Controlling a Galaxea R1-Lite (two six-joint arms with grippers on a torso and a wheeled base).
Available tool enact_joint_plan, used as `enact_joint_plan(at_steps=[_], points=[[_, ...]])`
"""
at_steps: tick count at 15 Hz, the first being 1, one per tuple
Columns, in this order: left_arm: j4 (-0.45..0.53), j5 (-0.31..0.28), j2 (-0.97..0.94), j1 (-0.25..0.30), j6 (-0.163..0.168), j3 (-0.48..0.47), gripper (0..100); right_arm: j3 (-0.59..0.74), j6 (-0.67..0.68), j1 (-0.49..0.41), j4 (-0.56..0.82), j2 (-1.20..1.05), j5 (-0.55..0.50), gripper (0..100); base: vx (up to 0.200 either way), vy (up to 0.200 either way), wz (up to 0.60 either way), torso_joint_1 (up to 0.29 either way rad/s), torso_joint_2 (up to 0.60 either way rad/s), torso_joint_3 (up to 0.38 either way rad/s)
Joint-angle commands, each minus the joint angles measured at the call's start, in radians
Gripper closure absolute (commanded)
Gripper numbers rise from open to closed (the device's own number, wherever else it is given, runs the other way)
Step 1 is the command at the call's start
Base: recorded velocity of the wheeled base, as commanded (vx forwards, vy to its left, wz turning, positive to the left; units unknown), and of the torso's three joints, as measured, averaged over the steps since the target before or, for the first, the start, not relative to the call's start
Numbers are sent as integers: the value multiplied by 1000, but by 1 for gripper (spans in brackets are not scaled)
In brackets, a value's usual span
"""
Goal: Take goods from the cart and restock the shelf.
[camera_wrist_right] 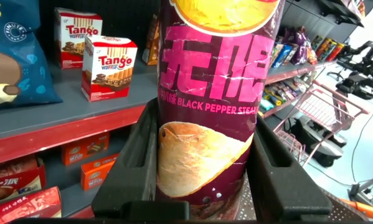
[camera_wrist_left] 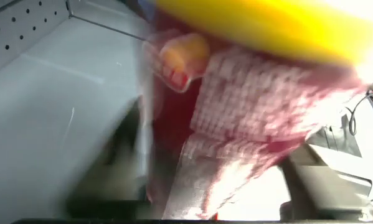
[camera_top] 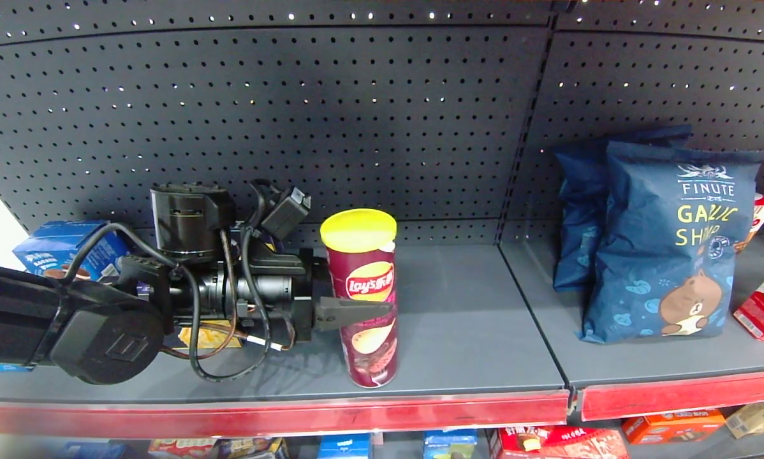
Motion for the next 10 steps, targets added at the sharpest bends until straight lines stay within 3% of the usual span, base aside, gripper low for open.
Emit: enact_joint_plan(at_steps=[1,10], points=[[1,1,0,0,1,-2,0,1,-1,0,1,1,0,100,0,0,0,0,0,0],[6,15,-23,-1,-1,14,0,1,-1,0,-1,3,0,100,0,0,0,0,0,0]])
